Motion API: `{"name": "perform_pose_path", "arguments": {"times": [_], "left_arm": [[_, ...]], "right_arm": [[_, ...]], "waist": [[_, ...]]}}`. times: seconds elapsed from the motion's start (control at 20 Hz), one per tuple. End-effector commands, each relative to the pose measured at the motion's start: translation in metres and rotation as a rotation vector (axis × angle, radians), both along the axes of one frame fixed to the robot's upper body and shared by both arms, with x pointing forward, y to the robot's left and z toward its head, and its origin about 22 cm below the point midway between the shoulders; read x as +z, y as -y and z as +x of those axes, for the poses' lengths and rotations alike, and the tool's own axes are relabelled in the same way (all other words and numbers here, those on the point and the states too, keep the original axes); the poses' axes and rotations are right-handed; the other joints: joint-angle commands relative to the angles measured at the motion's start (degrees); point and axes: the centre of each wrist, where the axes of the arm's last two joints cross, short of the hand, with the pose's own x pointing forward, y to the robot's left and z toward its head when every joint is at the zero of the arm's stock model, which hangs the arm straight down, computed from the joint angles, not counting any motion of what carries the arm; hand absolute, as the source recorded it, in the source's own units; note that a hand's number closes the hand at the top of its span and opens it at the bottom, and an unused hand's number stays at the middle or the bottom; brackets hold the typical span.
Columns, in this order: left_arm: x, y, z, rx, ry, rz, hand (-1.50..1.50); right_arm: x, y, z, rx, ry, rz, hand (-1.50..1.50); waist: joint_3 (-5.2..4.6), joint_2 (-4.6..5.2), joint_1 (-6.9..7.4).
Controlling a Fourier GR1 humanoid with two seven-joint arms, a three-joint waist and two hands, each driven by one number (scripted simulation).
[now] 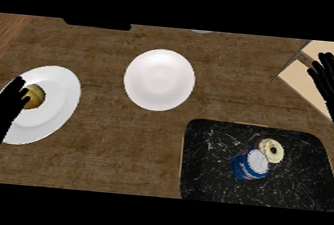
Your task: Pick the can from the tray and place it in the tiered shelf
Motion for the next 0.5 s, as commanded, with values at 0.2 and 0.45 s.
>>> {"name": "perform_pose_path", "arguments": {"times": [0.2, 0.45], "left_arm": [[0.014, 0.039, 0.013, -0.153, 0.225, 0.077, 0.0], [0.019, 0.046, 0.015, -0.164, 0.246, 0.057, 0.0]], "right_arm": [[-0.027, 0.024, -0.03, -0.584, -0.092, 0.059, -1.5], [-0.079, 0.084, -0.086, -0.942, -0.266, -0.176, 1.5]], "waist": [[-0.95, -0.12, -7.94], [-1.88, 2.11, -12.63]]}}
